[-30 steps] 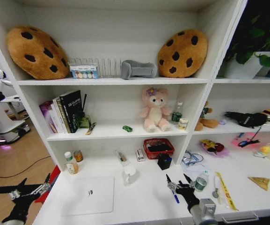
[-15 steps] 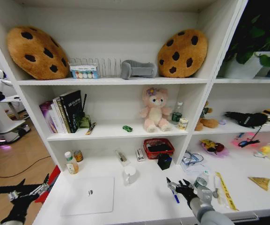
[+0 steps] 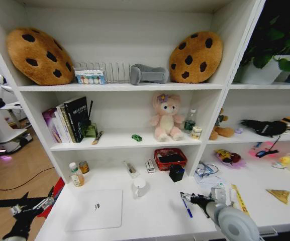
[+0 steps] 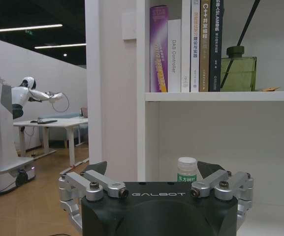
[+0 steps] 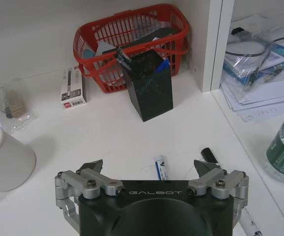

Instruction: Organize the objects on the table.

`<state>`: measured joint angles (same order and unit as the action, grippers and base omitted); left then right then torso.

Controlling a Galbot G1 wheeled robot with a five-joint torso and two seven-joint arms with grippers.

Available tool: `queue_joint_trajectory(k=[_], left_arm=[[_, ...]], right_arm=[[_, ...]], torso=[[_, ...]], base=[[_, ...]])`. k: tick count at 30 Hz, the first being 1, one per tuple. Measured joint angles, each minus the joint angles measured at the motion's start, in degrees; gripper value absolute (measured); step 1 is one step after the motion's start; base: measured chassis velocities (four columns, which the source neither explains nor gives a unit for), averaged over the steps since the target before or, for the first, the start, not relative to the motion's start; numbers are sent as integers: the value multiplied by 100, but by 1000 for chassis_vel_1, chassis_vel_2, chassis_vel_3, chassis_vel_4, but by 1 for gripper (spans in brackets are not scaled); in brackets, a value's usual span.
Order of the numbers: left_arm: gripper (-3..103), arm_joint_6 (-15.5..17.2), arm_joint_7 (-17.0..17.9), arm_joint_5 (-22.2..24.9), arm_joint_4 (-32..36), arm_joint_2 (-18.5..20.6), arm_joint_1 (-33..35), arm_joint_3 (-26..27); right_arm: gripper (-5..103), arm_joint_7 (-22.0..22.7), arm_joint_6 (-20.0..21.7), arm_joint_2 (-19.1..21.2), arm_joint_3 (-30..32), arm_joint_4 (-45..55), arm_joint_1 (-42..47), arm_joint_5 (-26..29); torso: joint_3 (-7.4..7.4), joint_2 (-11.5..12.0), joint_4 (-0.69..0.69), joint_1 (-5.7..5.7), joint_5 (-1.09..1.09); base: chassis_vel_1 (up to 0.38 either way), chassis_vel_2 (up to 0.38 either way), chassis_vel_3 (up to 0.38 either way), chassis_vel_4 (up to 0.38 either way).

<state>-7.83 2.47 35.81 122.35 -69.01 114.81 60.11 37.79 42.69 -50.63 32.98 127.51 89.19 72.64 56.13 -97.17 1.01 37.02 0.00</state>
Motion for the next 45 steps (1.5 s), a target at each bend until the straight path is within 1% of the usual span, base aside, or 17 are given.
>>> queue_joint_trajectory(k=[5, 10, 16, 20, 24, 27, 34, 45], left_arm=[[100, -7, 0, -15, -2, -7, 30, 37], [100, -5, 1, -57, -28, -6, 26, 54], [100, 34, 15, -116, -36, -50, -24, 18], [100, 38, 20, -133, -34, -82, -27, 19], [100, 35, 21, -135, -45, -99, -20, 30], [100, 30, 21, -129, -56, -109, -16, 61], [100, 7, 22, -93, -76, -109, -11, 109], [100, -16, 22, -72, -118, -100, -7, 144]], right_arm=[[100, -57, 1, -5, -104, -469, -305, 153], [100, -63, -8, 64, -178, -647, -389, 162], [100, -276, -26, 230, -384, -1094, -569, 92], [100, -558, -35, 406, -571, -1381, -717, -75], [100, -670, -39, 474, -669, -1474, -803, -158], [100, -801, -44, 541, -865, -1528, -907, -303], [100, -844, -49, 484, -1241, -1550, -998, -544], [100, -906, -58, 435, -1467, -1794, -1096, -697]], torso=[[0, 0, 0, 0, 0], [0, 0, 0, 0, 0], [0, 0, 0, 0, -1], [0, 0, 0, 0, 0], [0, 0, 0, 0, 0], [0, 0, 0, 0, 0], [0, 0, 0, 0, 0], [-1, 0, 1, 0, -1]], base=[[0, 0, 0, 0], [0, 0, 0, 0], [0, 0, 0, 0], [0, 0, 0, 0], [0, 0, 0, 0], [0, 0, 0, 0], [0, 0, 0, 0], [0, 0, 0, 0]])
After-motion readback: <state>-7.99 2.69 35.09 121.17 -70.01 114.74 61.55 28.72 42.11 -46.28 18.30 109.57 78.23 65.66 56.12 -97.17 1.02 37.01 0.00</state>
